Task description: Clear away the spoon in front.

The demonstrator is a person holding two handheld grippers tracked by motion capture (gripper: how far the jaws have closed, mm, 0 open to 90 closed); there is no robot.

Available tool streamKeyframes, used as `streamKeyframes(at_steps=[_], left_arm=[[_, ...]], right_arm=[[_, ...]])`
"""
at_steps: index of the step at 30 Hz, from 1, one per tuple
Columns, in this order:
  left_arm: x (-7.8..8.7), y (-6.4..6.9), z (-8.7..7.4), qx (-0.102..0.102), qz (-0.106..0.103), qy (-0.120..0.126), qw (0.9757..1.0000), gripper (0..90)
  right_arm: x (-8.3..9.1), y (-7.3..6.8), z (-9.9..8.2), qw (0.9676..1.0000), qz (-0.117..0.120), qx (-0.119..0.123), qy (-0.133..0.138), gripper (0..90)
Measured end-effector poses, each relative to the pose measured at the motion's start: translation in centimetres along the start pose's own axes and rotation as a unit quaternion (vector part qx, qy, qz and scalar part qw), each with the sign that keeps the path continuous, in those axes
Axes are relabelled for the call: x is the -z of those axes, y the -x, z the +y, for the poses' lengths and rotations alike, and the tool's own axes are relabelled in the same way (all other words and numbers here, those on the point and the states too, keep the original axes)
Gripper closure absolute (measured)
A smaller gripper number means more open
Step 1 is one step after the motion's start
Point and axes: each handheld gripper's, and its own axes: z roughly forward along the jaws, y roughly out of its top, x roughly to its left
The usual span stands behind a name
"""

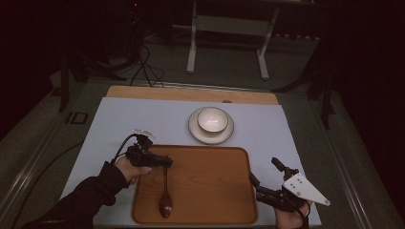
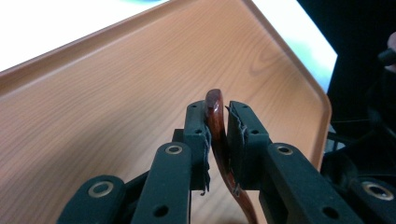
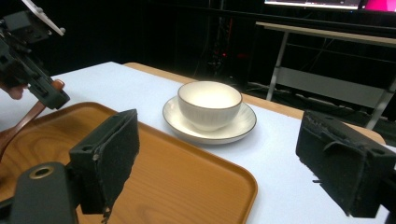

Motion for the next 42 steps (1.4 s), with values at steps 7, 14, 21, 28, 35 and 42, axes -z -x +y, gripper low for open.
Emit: streamKeyframes(at_steps=[7, 14, 21, 28, 35, 42], left_arm=[[-1.3, -0.5, -0.4, -0.013, 0.011, -0.012, 0.9998, 73.5], [-2.5, -1.1, -0.7, -0.018, 0.034, -0.019, 0.9991, 69.5], [-3.0, -1.3, -0.8, -0.037, 0.081, -0.020, 0.9958, 57.9], [-3.1, -2.0, -0.8, -0.034, 0.112, -0.018, 0.9930, 57.1], [-2.7, -2.2, -0.6, -0.016, 0.115, -0.002, 0.9932, 48.5], [-1.7, -1.7, -0.5, -0.007, 0.097, 0.011, 0.9952, 31.5]], right_arm=[[0.0, 0.0, 0.0, 1.0000, 0.002, 0.000, 0.000, 13.2], [-0.1, 0.0, 0.0, 1.0000, 0.006, -0.002, -0.004, 13.3], [-0.1, 0.0, -0.1, 1.0000, 0.008, -0.004, -0.005, 13.4], [-0.2, 0.0, -0.1, 0.9999, 0.010, -0.005, -0.006, 13.4], [-0.1, 0.0, -0.1, 0.9999, 0.010, -0.004, -0.006, 13.4], [-0.2, 0.0, -0.1, 0.9999, 0.011, -0.002, -0.008, 13.4]])
